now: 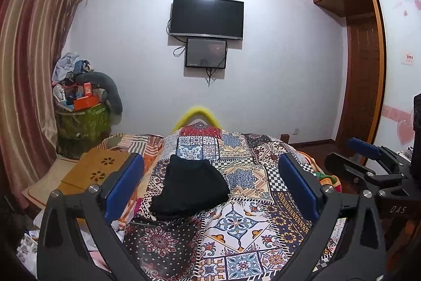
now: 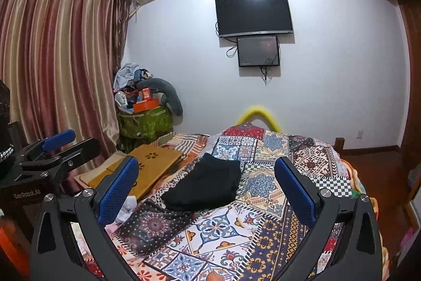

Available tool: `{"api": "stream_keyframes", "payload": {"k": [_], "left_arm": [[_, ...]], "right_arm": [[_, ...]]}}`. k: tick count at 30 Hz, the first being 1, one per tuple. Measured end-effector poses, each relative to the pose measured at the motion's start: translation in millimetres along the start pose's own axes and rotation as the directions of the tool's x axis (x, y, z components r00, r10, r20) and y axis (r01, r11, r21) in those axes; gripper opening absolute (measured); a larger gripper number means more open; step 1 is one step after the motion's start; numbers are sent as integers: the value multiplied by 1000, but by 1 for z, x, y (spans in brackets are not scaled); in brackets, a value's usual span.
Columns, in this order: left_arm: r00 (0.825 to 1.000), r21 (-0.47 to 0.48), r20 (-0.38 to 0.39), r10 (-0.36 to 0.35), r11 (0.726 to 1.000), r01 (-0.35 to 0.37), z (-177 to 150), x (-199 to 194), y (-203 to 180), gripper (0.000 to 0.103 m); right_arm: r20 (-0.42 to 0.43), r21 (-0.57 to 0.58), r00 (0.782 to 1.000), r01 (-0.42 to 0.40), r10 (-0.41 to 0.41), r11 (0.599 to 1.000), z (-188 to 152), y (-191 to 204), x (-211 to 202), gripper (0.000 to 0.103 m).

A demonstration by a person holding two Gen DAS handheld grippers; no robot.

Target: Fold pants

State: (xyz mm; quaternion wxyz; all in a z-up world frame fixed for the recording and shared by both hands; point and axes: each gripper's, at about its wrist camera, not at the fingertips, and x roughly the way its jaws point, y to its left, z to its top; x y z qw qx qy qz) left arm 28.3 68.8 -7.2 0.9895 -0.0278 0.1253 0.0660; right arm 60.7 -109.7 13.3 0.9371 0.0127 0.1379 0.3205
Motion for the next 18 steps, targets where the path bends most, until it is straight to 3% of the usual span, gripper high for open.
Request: {"api": "stream_keyframes", "payload": {"k": [18], "left_arm": [[1000, 10, 2, -7, 1000, 7, -1, 1, -6, 103]], "right_arm": [[0, 11, 1000, 10, -10, 1000, -1, -1, -2, 102]]}}
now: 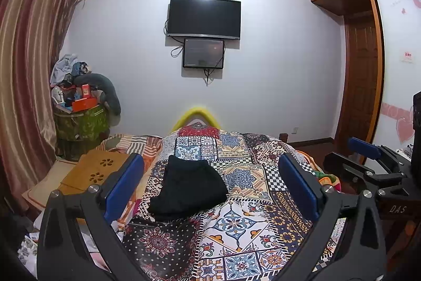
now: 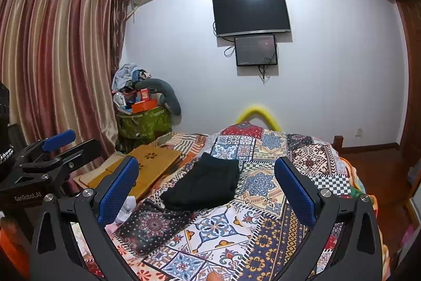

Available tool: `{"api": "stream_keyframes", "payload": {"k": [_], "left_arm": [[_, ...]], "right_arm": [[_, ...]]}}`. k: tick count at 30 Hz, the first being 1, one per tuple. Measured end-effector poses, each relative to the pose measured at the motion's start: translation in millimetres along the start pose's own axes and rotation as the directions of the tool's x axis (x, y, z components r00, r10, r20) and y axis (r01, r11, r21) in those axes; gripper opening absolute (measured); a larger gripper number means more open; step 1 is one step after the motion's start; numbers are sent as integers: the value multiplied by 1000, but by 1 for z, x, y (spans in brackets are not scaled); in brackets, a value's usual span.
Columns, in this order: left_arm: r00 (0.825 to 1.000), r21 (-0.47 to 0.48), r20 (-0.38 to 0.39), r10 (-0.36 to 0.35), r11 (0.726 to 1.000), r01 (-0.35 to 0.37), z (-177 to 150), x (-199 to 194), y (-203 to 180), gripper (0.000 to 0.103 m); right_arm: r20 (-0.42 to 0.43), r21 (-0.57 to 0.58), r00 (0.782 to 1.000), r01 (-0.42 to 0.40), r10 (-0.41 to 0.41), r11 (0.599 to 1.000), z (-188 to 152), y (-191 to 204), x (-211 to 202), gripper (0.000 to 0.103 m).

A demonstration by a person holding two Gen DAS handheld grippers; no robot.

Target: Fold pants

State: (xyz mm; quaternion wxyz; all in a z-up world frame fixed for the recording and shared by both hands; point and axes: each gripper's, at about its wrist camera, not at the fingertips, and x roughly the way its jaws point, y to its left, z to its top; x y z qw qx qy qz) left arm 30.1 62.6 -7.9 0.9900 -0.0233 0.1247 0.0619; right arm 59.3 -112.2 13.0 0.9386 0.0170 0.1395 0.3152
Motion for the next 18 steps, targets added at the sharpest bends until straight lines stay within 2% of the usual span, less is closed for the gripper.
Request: {"api": "stream_keyframes", "payload": {"k": [18], "left_arm": [[1000, -22, -21, -18, 1000, 17, 2, 3, 4, 103]], "right_arm": [[9, 2, 1000, 10, -10, 1000, 2, 2, -3, 102]]}}
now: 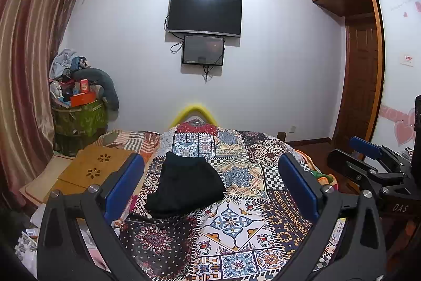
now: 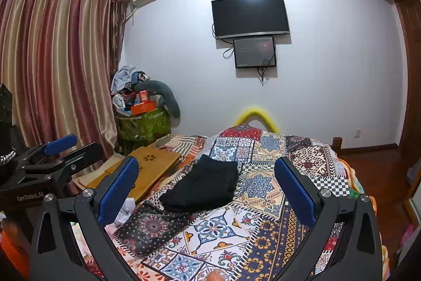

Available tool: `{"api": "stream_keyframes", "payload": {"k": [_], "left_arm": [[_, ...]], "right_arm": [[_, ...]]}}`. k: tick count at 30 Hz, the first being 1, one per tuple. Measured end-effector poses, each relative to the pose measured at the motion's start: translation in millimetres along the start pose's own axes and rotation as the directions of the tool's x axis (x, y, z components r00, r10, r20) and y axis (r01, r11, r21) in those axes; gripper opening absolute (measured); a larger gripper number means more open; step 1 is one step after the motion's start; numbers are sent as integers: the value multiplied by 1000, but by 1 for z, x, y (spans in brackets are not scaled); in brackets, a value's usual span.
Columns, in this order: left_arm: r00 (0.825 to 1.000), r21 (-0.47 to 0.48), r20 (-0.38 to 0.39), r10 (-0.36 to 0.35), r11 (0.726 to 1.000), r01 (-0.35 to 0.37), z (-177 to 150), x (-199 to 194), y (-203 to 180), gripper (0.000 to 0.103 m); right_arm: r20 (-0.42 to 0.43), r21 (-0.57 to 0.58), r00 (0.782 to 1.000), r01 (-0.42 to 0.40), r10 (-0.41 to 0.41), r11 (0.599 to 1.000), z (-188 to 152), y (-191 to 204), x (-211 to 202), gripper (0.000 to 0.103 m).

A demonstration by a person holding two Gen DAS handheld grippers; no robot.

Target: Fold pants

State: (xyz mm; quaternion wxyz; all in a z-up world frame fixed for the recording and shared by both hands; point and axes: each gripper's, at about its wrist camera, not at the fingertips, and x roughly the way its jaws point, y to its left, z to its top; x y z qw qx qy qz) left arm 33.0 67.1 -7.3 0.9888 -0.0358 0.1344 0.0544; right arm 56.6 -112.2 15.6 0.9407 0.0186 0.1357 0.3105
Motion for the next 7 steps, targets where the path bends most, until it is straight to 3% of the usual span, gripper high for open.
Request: {"api": "stream_keyframes", "payload": {"k": [7], "left_arm": [[1000, 2, 3, -5, 1000, 5, 0, -1, -1, 103]], "right_arm": [[12, 6, 1000, -4, 4, 1000, 3, 0, -1, 102]]}}
